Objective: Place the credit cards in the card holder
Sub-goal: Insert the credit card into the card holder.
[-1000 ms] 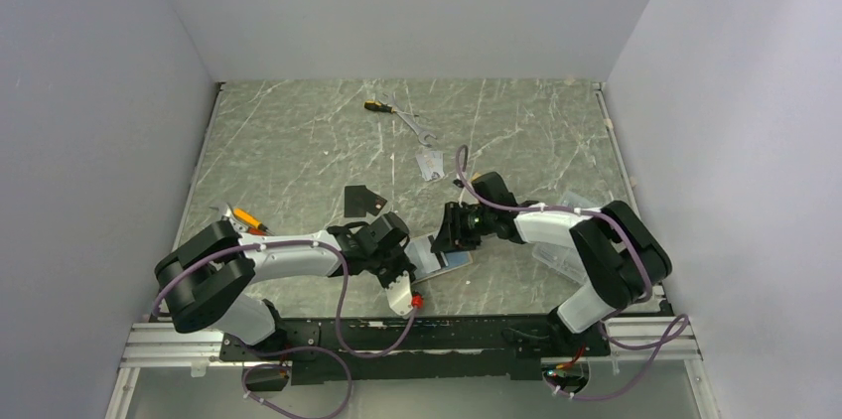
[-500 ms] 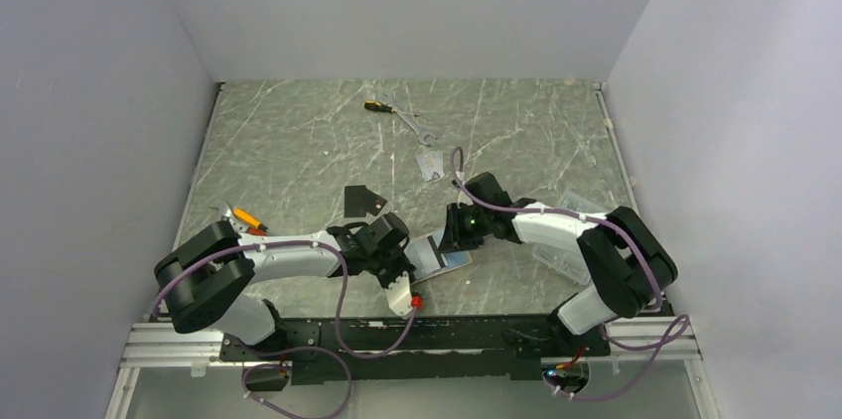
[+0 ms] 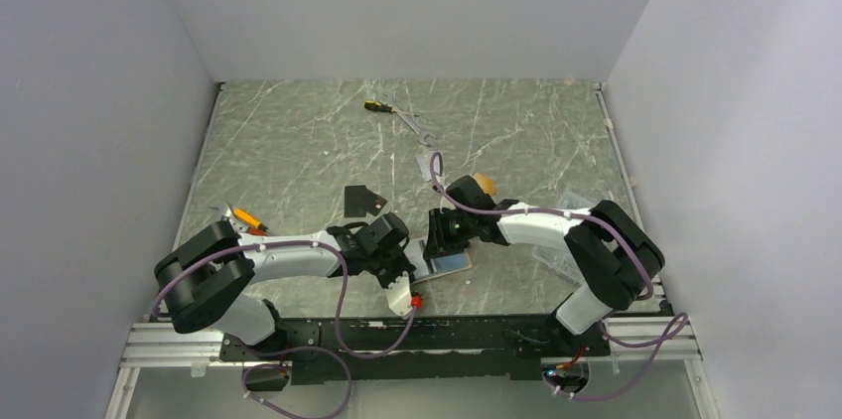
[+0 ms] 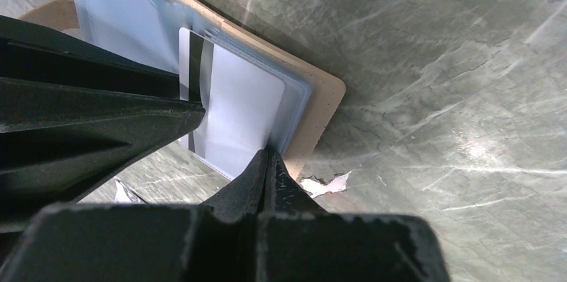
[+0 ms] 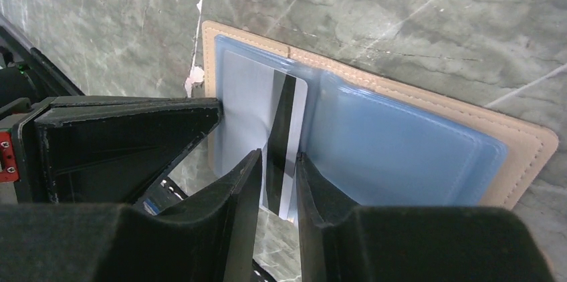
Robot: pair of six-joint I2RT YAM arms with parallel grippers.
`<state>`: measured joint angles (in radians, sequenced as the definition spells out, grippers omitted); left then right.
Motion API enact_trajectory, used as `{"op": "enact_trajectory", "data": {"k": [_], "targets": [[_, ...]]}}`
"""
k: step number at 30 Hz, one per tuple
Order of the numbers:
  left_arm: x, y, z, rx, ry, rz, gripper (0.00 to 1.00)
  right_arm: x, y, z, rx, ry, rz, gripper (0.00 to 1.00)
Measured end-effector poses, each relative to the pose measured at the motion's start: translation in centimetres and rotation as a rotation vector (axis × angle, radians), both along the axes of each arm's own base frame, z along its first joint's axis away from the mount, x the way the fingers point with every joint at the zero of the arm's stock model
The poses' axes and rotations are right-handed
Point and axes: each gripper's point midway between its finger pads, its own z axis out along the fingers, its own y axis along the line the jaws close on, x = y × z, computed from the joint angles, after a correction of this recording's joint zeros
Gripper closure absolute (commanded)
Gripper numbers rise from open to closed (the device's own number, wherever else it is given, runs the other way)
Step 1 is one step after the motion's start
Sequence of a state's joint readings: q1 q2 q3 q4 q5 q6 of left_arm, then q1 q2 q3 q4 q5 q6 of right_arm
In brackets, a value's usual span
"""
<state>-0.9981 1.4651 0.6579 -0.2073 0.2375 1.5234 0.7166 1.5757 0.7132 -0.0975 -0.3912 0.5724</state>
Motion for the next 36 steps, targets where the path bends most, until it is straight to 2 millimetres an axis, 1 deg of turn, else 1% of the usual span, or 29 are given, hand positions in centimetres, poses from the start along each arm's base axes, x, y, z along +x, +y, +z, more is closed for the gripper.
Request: {"op": "enact_trajectory", "data": {"k": [4,7,11,13,15,17,19,24,31,36], "targets": [[0.0,0.1,0.0,0.003,0.001,0.002,0.95,-0.2,0.3,0.2,0.0,-0.001,0.011,0.72],[0.0,0.1,0.0,0.004,0.001,0.004,0.91,-0.3,0.3,0.2,0.002,0.001,0.015,0.74],[0.0,0.3,0.1,0.01,0.007,0.015,0.88,0.2,-0.1,0.7,0.028,0.01,-0.001,0.77],[-0.1,0.5,0.2,0.017,0.016,0.027,0.88,0.9,-0.9,1.3,0.047,0.004,-0.03,0.81],[-0.3,0.7,0.4,0.024,0.027,0.037,0.87,1.5,-1.4,1.7,0.06,-0.001,-0.052,0.87],[-0.5,1.1,0.4,0.033,0.038,0.046,0.87,2.1,-1.9,1.9,0.062,-0.008,-0.071,0.95],[-0.6,1.4,0.4,0.042,0.044,0.052,0.87,2.1,-1.9,1.9,0.06,-0.007,-0.074,0.99],[-0.8,1.7,0.2,0.055,0.058,0.067,0.86,1.6,-1.6,1.4,0.052,0.005,-0.058,1.0],[-0.6,1.6,0.3,0.052,0.053,0.068,0.87,-0.3,-0.8,-0.6,0.007,0.051,-0.009,1.0],[-0.5,1.6,0.1,0.047,0.041,0.067,0.87,-0.6,-0.3,-0.7,0.0,0.051,0.004,1.0]]}}
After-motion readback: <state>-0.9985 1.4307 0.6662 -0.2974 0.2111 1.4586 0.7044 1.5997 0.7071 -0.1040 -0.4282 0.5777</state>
